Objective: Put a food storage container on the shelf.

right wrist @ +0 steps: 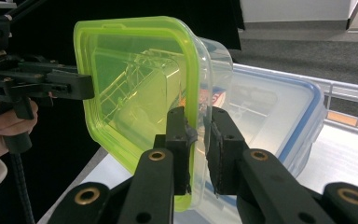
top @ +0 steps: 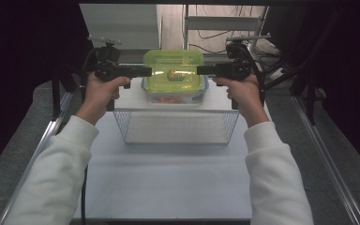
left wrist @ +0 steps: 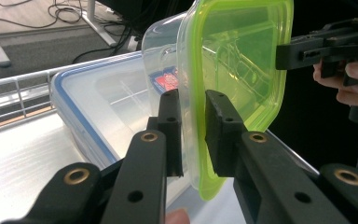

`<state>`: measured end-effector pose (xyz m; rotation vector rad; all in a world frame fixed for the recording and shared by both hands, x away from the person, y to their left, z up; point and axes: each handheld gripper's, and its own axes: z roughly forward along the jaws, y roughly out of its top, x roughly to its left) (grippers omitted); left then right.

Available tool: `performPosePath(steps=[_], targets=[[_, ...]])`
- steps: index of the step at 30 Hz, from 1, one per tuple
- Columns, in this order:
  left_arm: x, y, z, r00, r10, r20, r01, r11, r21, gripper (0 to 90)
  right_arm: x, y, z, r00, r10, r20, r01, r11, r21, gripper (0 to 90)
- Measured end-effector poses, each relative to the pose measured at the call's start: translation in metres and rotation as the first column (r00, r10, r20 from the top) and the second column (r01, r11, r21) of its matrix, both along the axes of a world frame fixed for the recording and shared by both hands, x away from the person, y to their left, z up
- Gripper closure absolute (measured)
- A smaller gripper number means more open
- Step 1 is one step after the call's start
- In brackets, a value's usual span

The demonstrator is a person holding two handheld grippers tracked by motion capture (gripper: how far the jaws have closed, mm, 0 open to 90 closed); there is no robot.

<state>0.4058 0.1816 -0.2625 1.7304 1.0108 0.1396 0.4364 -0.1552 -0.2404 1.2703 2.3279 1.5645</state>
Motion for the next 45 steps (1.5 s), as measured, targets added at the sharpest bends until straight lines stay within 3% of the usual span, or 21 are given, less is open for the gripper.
performPosePath(steps=[7,17,23,26,31,35,39,42,45], targets=[[0.01,-0.003,0.0,0.9987,0.026,-0.045,-0.027,0.9994,-0.02,73.2,0.01,0.005,0.001,0.9993,-0.032,-0.019,0.032,0.999,-0.008,75.7],[0.028,-0.001,-0.006,0.9908,0.078,-0.11,-0.084,0.9955,-0.044,63.8,0.026,0.009,-0.009,0.9948,-0.086,-0.054,0.087,0.996,0.009,66.2],[0.035,-0.002,-0.01,0.9896,0.11,-0.092,-0.116,0.9914,-0.06,53.9,0.032,0.006,-0.016,0.991,-0.11,-0.076,0.115,0.992,0.057,62.1],[0.035,-0.002,-0.011,0.9878,0.13,-0.085,-0.135,0.9896,-0.05,46.1,0.034,0.005,-0.018,0.9888,-0.131,-0.072,0.134,0.99,0.047,51.5],[0.034,0.0,-0.01,0.9887,0.138,-0.058,-0.142,0.9874,-0.07,31.0,0.032,0.0,-0.021,0.9867,-0.143,-0.078,0.148,0.987,0.068,44.5],[0.029,0.005,-0.005,0.9905,0.132,-0.04,-0.135,0.9865,-0.092,28.6,0.027,-0.007,-0.017,0.9871,-0.145,-0.068,0.15,0.986,0.079,44.1],[0.018,0.009,-0.001,0.9919,0.126,-0.015,-0.127,0.9903,-0.057,35.2,0.019,-0.015,-0.01,0.9884,-0.141,-0.056,0.144,0.988,0.057,45.1],[0.006,0.013,0.002,0.9937,0.112,-0.001,-0.112,0.9934,-0.026,50.1,0.01,-0.022,-0.006,0.9908,-0.125,-0.052,0.127,0.991,0.035,45.7],[-0.005,0.018,-0.002,0.9939,0.105,-0.034,-0.104,0.9939,0.039,72.6,0.001,-0.031,-0.006,0.9917,-0.114,-0.06,0.115,0.993,0.018,46.0]])
